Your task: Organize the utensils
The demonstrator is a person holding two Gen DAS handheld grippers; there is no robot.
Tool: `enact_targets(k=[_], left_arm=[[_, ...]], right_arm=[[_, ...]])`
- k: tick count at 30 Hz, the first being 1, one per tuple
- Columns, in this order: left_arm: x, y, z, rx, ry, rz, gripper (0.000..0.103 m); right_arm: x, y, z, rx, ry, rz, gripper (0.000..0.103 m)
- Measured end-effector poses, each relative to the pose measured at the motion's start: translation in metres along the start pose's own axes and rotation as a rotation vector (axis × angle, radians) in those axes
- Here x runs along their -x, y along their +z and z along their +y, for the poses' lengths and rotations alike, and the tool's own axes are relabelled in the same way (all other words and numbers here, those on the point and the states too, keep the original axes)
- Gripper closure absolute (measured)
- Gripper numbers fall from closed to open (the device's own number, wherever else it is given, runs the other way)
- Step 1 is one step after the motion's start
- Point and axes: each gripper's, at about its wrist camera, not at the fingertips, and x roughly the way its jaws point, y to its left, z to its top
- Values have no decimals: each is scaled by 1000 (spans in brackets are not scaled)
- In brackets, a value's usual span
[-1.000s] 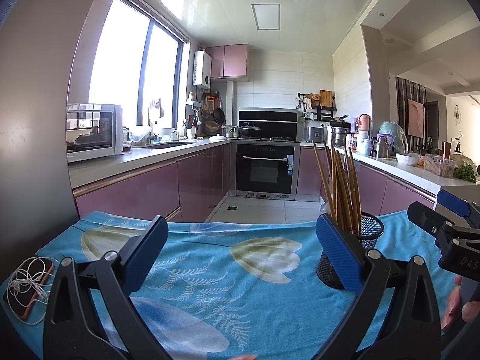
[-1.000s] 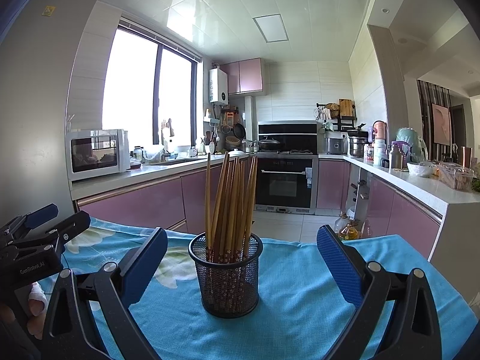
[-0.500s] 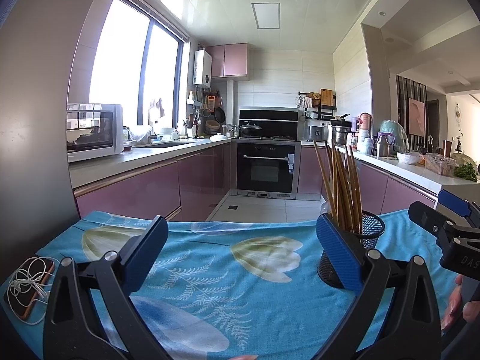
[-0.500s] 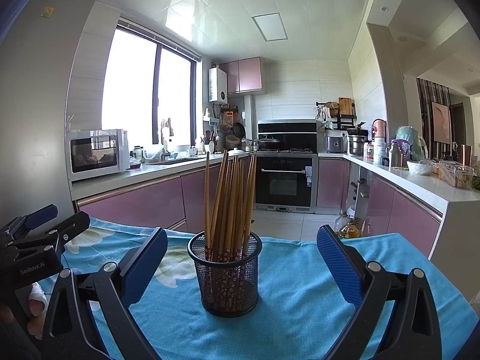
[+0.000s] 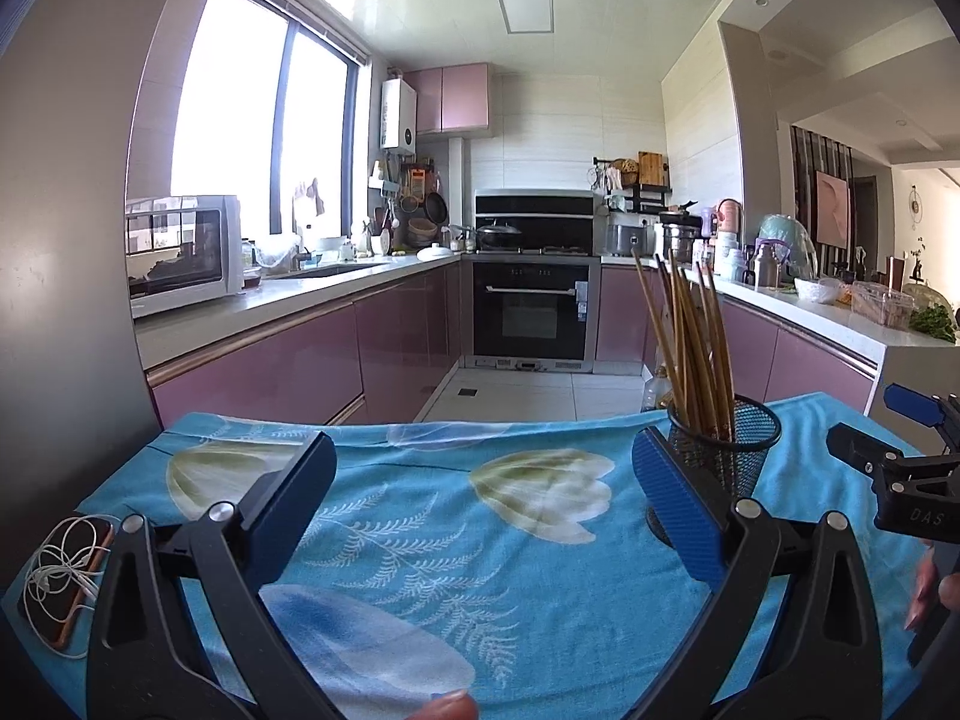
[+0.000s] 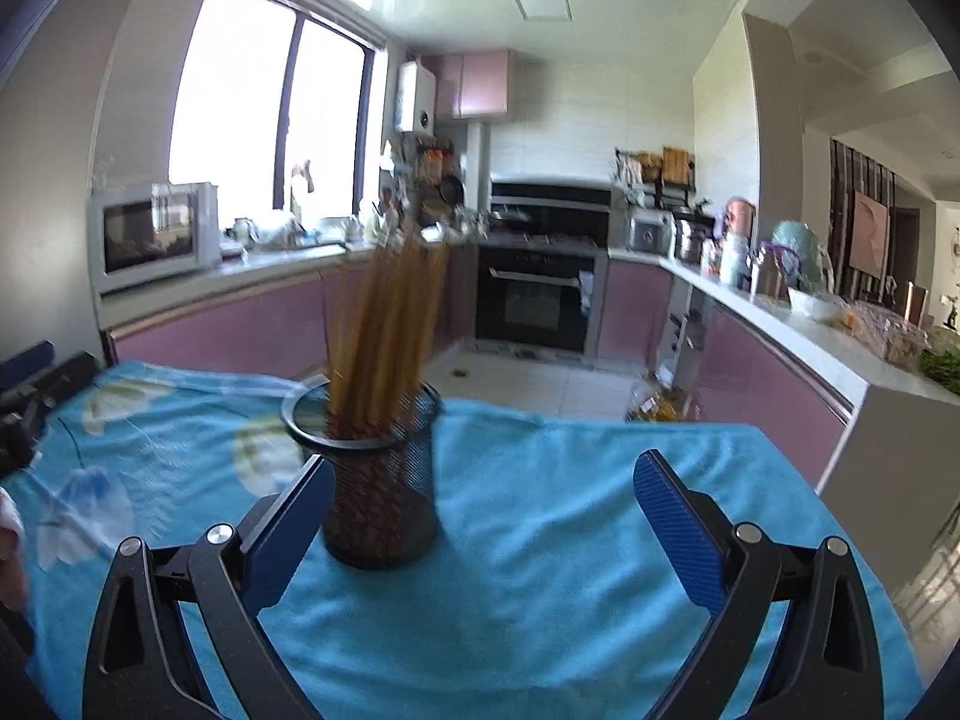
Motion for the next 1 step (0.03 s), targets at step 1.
enact_targets(k=[1], left_arm=[[-4,-1,4,1,6,25,6]], right_arm=[[-13,-5,-13,-3,-25,75,7]])
